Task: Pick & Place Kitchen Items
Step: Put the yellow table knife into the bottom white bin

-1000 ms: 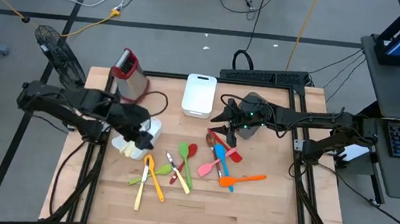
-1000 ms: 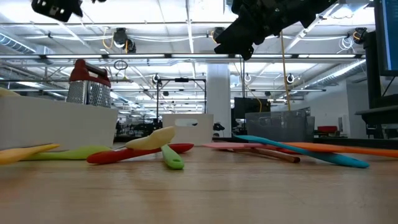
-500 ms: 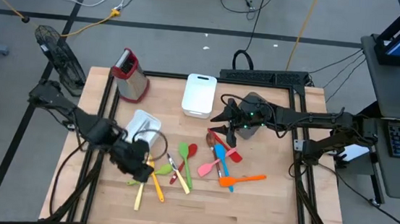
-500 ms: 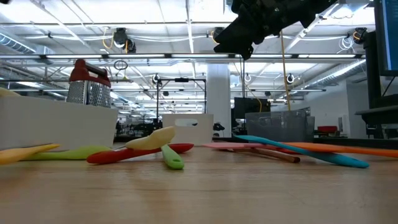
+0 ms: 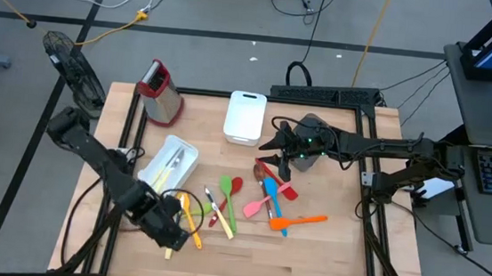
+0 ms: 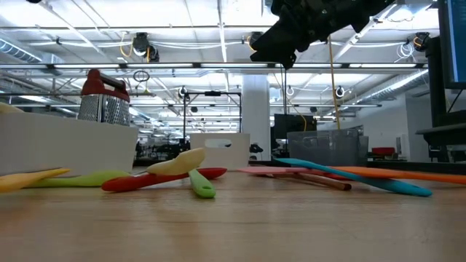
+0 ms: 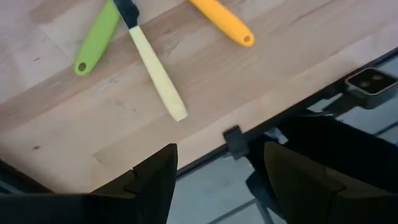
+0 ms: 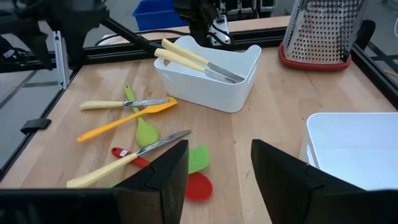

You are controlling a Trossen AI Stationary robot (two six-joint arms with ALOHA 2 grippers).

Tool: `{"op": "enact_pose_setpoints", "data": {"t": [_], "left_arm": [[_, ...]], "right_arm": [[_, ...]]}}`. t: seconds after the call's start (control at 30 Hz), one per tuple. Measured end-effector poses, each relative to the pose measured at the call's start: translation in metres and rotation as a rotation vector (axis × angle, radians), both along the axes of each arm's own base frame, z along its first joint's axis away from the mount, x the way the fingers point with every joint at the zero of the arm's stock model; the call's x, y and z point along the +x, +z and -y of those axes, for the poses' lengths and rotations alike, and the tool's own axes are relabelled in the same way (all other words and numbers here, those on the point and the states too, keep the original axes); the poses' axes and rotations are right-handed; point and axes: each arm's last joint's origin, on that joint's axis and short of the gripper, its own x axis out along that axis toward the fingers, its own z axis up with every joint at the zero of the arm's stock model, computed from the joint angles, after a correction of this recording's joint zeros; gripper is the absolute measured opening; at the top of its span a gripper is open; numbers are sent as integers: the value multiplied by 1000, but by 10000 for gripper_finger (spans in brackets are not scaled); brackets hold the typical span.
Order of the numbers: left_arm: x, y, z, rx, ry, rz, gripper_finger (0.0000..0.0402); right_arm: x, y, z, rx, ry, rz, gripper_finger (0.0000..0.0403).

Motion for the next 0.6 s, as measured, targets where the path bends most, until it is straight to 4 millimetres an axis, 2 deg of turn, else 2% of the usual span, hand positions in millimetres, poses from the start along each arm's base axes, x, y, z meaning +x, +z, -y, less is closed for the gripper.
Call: {"op": "enact_pose_setpoints", "data": {"t": [0.33,0.6], "left_arm": [[16,-44,31,-6,-68,-72,246],[19,-52,34,21,-64,-67,246]], "right_arm": [[0,0,0,-3,2,0,167],[0,0,0,-3,2,0,167]]}}
